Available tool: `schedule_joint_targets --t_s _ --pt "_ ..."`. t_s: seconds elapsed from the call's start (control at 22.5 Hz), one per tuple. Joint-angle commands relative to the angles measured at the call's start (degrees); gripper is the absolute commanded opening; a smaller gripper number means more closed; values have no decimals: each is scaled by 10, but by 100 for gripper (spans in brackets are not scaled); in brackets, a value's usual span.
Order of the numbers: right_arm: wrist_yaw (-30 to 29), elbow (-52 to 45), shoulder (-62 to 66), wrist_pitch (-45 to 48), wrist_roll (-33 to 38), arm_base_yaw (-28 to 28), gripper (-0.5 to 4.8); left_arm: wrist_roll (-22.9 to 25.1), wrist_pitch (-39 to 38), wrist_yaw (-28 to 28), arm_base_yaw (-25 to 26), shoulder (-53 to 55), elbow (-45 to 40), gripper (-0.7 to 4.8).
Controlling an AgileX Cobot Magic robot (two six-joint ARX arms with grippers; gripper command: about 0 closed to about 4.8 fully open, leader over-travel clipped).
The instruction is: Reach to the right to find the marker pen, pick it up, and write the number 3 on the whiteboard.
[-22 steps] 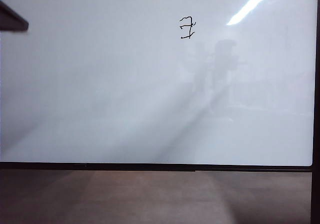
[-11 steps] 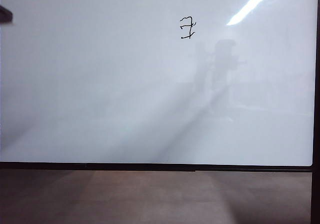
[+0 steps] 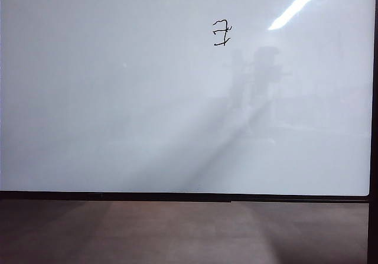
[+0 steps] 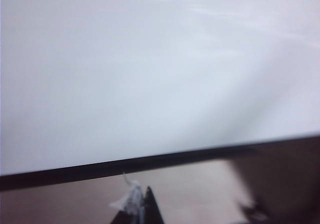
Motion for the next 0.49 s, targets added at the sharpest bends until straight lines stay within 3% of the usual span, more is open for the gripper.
schedule_joint_targets --t_s 0.04,0.18,0.49 --pt "0 2 0 8 2 0 58 0 9 13 80 1 -4 -5" --pt "0 2 0 8 2 0 58 0 30 13 102 1 -21 -5" --pt "0 2 0 8 2 0 58 0 97 -3 101 1 -76 -5"
